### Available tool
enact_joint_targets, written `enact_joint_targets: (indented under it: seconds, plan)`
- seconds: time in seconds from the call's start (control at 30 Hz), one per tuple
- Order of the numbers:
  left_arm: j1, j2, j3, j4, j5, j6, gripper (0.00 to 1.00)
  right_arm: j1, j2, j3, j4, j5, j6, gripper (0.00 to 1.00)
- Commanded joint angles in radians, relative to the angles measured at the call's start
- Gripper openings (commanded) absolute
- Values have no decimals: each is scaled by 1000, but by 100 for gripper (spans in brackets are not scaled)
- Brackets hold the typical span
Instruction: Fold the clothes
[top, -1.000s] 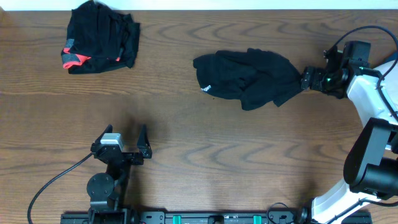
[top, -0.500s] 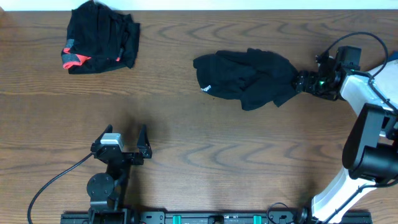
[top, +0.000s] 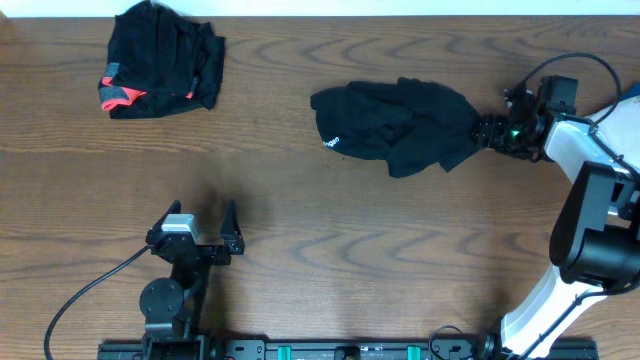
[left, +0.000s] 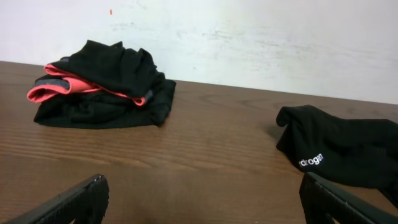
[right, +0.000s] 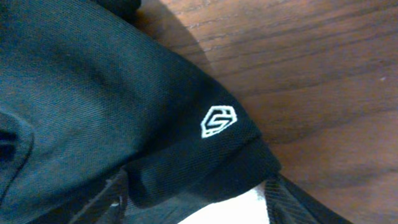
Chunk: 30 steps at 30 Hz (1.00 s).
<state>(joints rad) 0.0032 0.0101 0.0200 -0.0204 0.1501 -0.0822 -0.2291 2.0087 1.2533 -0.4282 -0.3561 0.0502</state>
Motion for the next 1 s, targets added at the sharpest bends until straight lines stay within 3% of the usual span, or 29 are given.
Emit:
enact_joint_targets:
  seconds: [0.0,0.07,0.1,0.17,0.23,0.37,0.7,0.97]
  plan:
    - [-5,-6,-16,-35,13,-5,98,26,34,-6,7,-14,6,61]
    - [-5,-6,-16,-35,13,-5,98,27,34,-6,14,-15,6,48]
    - [-5,-6,-16,-35,13,-5,98,27,33,-6,19,-14,10,34]
    - [-5,-6,-16,-35,13,-5,98,26,33,-5,31,-14,13,17]
    - [-5,-6,-16,-35,13,-5,98,26,32,-4,37,-14,17,6]
    - [-5,-6,-16,-35,13,-5,98,26,11,2,32,-23,34,1]
    - [-5,-6,-16,-35,13,-5,98,73,-219,2,14,-167,48,1]
    - [-5,-6,-16,-35,13,-5,98,266,-414,2,19,-243,98,1]
